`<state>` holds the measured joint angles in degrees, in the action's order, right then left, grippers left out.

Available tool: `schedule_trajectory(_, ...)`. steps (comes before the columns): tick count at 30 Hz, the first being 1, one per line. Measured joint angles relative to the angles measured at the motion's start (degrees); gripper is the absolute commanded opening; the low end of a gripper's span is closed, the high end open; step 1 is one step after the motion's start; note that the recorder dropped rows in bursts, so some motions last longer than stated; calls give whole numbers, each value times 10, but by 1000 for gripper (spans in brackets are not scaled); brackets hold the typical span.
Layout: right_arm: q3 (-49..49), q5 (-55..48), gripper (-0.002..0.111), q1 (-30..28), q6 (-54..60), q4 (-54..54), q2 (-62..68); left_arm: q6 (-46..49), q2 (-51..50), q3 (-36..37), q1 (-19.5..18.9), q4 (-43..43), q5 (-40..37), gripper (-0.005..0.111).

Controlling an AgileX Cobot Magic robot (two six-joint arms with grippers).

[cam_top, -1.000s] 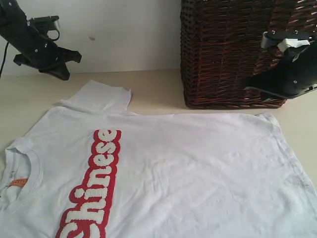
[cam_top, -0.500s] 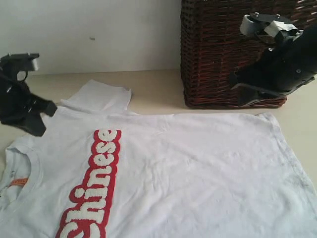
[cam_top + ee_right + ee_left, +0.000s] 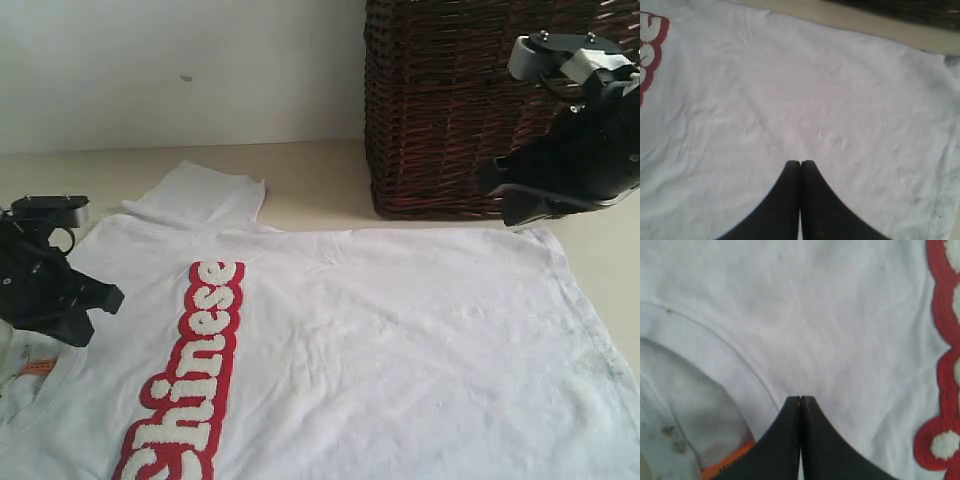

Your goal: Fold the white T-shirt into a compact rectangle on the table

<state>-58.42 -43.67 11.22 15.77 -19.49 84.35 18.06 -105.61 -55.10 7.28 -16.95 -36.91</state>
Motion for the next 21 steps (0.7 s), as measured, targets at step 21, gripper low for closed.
schedule_trajectory(21, 1, 44, 0, 1, -108, 128, 104, -46, -96, -121, -44, 46, -2, 0)
